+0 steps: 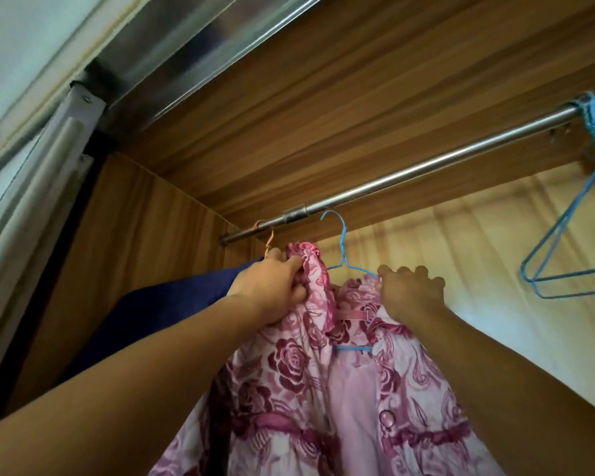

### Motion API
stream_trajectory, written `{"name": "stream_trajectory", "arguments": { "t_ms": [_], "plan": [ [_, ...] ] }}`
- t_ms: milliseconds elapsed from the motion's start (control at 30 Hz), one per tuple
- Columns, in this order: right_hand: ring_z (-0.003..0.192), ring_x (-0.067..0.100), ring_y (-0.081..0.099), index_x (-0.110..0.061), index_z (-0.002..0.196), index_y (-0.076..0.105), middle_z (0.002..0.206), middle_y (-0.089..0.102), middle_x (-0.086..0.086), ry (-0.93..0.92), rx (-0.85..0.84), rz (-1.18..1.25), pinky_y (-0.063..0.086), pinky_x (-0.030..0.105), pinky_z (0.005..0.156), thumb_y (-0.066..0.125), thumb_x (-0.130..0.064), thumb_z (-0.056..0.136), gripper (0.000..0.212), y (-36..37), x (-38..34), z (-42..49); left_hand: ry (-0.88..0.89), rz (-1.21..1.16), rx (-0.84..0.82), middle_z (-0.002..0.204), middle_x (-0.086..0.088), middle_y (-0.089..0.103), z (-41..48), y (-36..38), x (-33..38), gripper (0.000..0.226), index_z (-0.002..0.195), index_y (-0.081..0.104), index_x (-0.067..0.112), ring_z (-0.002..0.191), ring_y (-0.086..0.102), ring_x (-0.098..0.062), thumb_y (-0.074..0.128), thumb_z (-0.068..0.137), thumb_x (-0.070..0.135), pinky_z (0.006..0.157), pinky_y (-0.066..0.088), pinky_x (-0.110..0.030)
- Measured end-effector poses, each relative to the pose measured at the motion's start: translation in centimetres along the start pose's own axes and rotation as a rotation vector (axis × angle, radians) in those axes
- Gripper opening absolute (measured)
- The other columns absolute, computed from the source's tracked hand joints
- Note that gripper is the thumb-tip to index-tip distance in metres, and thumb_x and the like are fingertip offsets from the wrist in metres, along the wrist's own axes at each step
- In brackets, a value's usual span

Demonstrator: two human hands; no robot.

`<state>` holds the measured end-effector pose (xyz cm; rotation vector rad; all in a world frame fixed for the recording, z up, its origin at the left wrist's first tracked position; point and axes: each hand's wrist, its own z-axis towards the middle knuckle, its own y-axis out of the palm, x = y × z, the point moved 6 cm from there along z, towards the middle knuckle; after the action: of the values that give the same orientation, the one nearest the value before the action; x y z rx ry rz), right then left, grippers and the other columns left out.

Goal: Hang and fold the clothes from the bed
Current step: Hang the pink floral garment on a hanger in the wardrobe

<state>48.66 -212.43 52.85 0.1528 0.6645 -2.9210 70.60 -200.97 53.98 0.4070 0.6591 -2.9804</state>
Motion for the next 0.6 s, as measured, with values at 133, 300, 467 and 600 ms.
{"name": "stream_trajectory", "arguments": {
  "t_ms": [133, 300, 467, 600],
  "plan": [
    [0.118, 0.032, 0.053, -0.030, 0.134, 0.046, 0.126, 0.057, 0.006, -0.006, -0.080, 0.018, 0.049, 0.043, 0.092, 0.040, -0.021, 0.098, 0.037, 2.0, -1.2, 1.0, -0.015, -0.018, -0.009, 0.120, -0.009, 0.046, 0.7, 0.7, -1.1, 0.034, 0.117, 0.054, 0.021, 0.094, 0.062, -0.037, 0.054, 0.090, 0.042, 0.082, 0.055, -0.049],
    [0.113, 0.038, 0.061, -0.021, 0.124, 0.057, 0.125, 0.062, 0.015, 0.048, 0.000, 0.219, 0.048, 0.038, 0.086, 0.049, -0.028, 0.099, 0.027, 1.1, -1.7, 4.0, 0.004, 0.033, 0.033, 0.115, -0.011, 0.047, 2.8, -1.1, -1.2, 0.034, 0.124, 0.051, 0.020, 0.100, 0.061, -0.040, 0.052, 0.095, 0.036, 0.075, 0.049, -0.043],
    [0.097, 0.036, 0.065, -0.015, 0.103, 0.069, 0.108, 0.071, 0.014, 0.179, 0.047, 0.695, 0.052, 0.033, 0.080, 0.071, -0.030, 0.087, 0.022, 0.4, -2.2, 5.8, -0.033, 0.115, 0.072, 0.123, -0.011, 0.051, 3.8, -3.1, -2.2, 0.032, 0.127, 0.055, 0.021, 0.109, 0.059, -0.039, 0.049, 0.097, 0.031, 0.076, 0.041, -0.039],
    [0.107, 0.035, 0.064, -0.014, 0.112, 0.070, 0.114, 0.070, 0.013, 0.145, 0.058, 0.895, 0.047, 0.030, 0.083, 0.071, -0.013, 0.087, 0.025, -0.2, -4.9, 5.9, -0.092, 0.124, 0.086, 0.121, -0.010, 0.050, 3.0, -3.7, -4.5, 0.034, 0.130, 0.052, 0.024, 0.103, 0.060, -0.039, 0.046, 0.097, 0.031, 0.073, 0.044, -0.040]
  ]
}}
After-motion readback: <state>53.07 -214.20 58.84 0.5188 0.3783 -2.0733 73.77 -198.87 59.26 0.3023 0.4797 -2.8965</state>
